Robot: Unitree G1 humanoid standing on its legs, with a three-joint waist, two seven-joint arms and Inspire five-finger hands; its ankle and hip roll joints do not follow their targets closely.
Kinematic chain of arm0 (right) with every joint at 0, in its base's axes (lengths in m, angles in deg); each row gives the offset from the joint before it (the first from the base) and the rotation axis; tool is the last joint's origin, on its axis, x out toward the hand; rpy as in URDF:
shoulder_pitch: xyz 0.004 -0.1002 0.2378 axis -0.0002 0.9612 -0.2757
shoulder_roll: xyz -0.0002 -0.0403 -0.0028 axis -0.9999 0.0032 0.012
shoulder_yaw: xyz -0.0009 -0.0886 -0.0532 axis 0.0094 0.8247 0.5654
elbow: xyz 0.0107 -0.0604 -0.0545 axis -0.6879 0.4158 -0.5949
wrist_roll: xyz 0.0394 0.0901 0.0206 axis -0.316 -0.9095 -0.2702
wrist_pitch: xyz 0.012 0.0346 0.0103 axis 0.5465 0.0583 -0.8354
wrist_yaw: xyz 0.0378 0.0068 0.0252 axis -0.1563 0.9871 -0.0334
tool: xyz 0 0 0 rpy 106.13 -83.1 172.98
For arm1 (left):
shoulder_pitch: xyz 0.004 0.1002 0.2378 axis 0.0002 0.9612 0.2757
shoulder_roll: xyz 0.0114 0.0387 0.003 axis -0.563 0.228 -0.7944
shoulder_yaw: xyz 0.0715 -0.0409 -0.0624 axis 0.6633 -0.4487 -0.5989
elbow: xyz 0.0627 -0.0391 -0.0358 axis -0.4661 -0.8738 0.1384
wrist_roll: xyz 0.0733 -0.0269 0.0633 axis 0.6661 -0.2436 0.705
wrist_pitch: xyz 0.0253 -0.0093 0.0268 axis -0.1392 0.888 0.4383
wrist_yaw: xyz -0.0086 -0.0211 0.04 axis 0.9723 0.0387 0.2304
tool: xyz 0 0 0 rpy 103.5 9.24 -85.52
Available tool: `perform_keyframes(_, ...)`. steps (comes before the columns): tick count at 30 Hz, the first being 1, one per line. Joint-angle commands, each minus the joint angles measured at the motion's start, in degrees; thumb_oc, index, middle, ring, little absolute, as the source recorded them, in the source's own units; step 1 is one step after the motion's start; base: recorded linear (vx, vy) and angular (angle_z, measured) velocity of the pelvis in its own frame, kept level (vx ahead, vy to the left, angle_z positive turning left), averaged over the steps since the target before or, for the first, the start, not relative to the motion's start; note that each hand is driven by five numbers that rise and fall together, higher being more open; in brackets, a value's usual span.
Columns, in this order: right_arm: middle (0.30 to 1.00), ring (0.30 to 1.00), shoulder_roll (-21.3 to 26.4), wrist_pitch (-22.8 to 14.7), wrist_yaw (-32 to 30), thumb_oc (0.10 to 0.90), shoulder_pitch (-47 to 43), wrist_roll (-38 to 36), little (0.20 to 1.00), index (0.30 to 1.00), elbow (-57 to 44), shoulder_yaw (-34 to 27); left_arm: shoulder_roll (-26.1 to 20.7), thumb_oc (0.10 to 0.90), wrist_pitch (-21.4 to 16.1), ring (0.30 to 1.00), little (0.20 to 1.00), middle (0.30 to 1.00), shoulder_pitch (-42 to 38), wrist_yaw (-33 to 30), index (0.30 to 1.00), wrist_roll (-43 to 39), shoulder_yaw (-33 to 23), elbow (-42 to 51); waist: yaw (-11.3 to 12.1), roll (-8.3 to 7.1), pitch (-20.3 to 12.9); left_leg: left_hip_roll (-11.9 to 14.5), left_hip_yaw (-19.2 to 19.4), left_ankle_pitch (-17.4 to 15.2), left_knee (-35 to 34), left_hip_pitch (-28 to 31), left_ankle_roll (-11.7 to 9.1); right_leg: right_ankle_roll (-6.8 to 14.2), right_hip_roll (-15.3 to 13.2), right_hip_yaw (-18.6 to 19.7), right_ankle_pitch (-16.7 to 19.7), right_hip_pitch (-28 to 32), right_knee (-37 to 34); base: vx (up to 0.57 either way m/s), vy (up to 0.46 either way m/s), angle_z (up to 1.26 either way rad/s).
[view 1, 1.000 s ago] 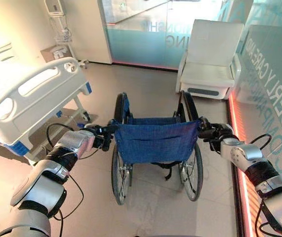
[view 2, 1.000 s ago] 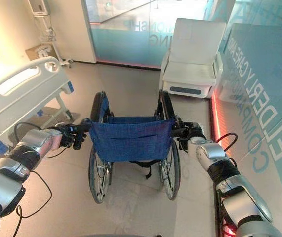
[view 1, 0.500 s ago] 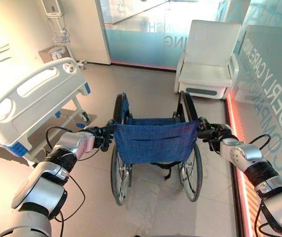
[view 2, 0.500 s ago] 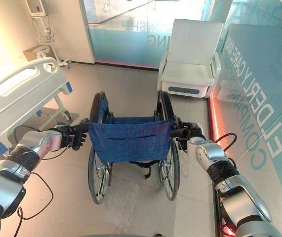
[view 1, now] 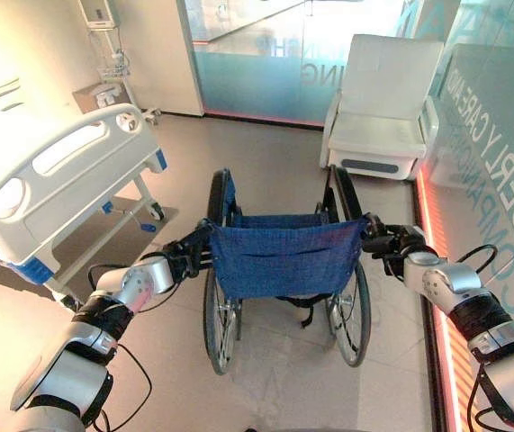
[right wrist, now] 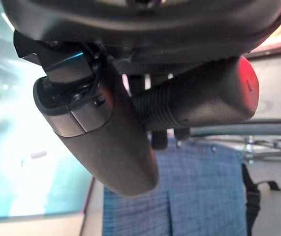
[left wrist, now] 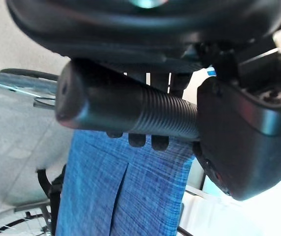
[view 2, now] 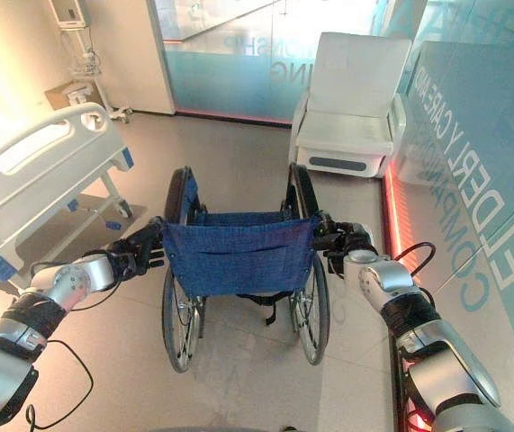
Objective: Push the wheelchair next to the bed
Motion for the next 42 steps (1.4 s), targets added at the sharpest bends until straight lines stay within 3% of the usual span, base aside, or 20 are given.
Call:
perform_keyframes(1,0.3,0.3,-9.22,-10.88,9.42,0.4,-7.02,-11.87,0.3,0.3,-10.95,-4.75,10.93,0.4,-12.26,0.3,0.3,0.3,-7.75,11.21,0.3,-13.71,-7.24,12.69,3.95,-1.13,-1.35,-3.62,-0.16,-7.29,0.63,2.56,-0.12,-0.98,0.94,-4.02,-2.35,1.63,0.36,0.01,0.024,0.04)
perform_keyframes(5,0.3,0.3,-9.93,-13.23,14.69,0.4,-5.07,-16.09,0.3,0.3,-11.91,-6.07,9.55,0.4,-12.09,0.3,0.3,0.3,-5.16,11.57,0.3,-6.13,-8.49,15.46,4.87,-1.23,-1.53,-3.64,-0.19,-7.28,0.63,2.82,-0.04,-1.03,0.73,-5.17,-2.64,2.21,0.36,0.03,0.033,0.05)
perform_keyframes(9,0.3,0.3,-10.76,-15.04,20.5,0.4,-4.44,-15.87,0.3,0.3,-11.92,-6.41,9.11,0.4,-12.29,0.3,0.3,0.3,-4.07,13.33,0.3,-0.52,-8.91,16.04,5.57,-1.37,-1.69,-3.76,-0.61,-7.29,0.63,3.0,-0.06,-1.02,0.55,-6.09,-2.87,2.88,0.36,0.04,0.03,0.12)
perform_keyframes(19,0.3,0.3,-10.61,-15.86,23.15,0.4,-3.21,-12.65,0.3,0.3,-9.81,-6.73,7.35,0.4,-15.84,0.3,0.3,0.3,-3.99,11.51,0.3,10.5,-9.07,18.07,6.52,-1.71,-1.71,-4.4,-0.81,-7.61,1.19,3.6,0.28,-0.63,-0.38,-7.54,-3.19,3.54,1.2,0.05,0.028,0.03)
perform_keyframes(26,0.3,0.3,-11.13,-16.21,23.17,0.4,-2.52,-11.73,0.3,0.3,-8.73,-6.24,6.92,0.4,-15.44,0.3,0.3,0.3,-4.12,11.1,0.3,11.17,-9.25,17.08,6.64,-1.71,-1.13,-5.04,-0.75,-8.81,3.41,3.38,1.33,-0.22,-1.78,-7.64,-4.09,3.02,4.32,0.08,0.054,0.0)
perform_keyframes(29,0.3,0.3,-11.47,-16.48,23.27,0.4,-2.78,-11.04,0.3,0.3,-7.83,-5.95,6.64,0.4,-16.02,0.3,0.3,0.3,-4.79,11.21,0.3,10.67,-9.44,15.81,6.59,-1.55,-0.43,-5.33,-0.71,-9.95,6.27,2.44,2.28,0.1,-3.18,-7.47,-5.45,1.58,9.13,0.09,0.11,0.0)
perform_keyframes(31,0.3,0.3,-11.39,-17.33,23.24,0.4,-3.16,-11.26,0.3,0.3,-7.25,-5.96,5.93,0.4,-17.19,0.3,0.3,0.3,-6.29,11.68,0.3,10.55,-9.16,14.3,6.15,-1.12,0.91,-5.64,-1.49,-10.55,8.83,1.24,3.54,0.46,-4.68,-6.54,-5.93,-1.69,17.16,0.08,0.161,0.01)
perform_keyframes(34,0.3,0.3,-10.41,-18.37,24.16,0.4,-2.36,-11.41,0.3,0.3,-7.01,-6.74,5.16,0.4,-18.1,0.3,0.3,0.3,-8.27,12.51,0.3,10.15,-9.01,12.84,4.96,-0.47,2.89,-6.62,-3.69,-11.39,11.36,0.09,4.91,-0.01,-5.93,-2.46,-2.21,-9.04,32.33,0.07,0.142,0.08)
perform_keyframes(37,0.3,0.3,-9.61,-18.14,25.28,0.4,-2.8,-12.08,0.3,0.3,-5.95,-6.52,5.74,0.4,-18.62,0.3,0.3,0.3,-9.3,12.54,0.3,10.01,-9.2,11.37,4.41,-0.09,3.6,-7.0,-4.31,-11.8,12.28,0.25,4.61,-0.4,-6.23,-1.28,0.18,-12.81,38.47,0.18,0.102,0.2)
perform_keyframes(39,0.3,0.3,-10.01,-17.14,25.64,0.4,-4.97,-12.16,0.3,0.3,-3.93,-5.65,7.51,0.4,-19.12,0.3,0.3,0.3,-9.37,12.11,0.3,10.7,-9.59,9.67,4.11,-0.46,3.64,-7.71,-3.93,-12.56,12.52,1.34,4.15,-0.28,-5.96,-1.92,1.11,-14.4,33.47,0.34,0.014,0.05)
perform_keyframes(41,0.3,0.3,-9.41,-16.57,26.62,0.4,-5.73,-12.17,0.3,0.3,-2.94,-5.82,8.41,0.4,-20.15,0.3,0.3,0.3,-8.71,12.18,0.3,10.78,-9.33,8.71,3.4,-1.45,3.97,-9.5,-5.21,-14.97,13.52,3.08,3.65,0.96,-4.84,-3.35,2.54,-16.25,21.15,0.35,-0.089,-0.17)
perform_keyframes(42,0.3,0.3,-9.41,-16.56,26.66,0.4,-5.68,-12.16,0.3,0.3,-2.93,-5.85,8.41,0.4,-20.16,0.3,0.3,0.3,-8.66,12.16,0.3,10.77,-9.29,8.74,3.29,-1.28,3.95,-9.28,-5.35,-15.13,13.64,3.12,3.61,0.97,-4.61,-3.61,2.75,-15.81,20.55,0.46,-0.153,-0.15)
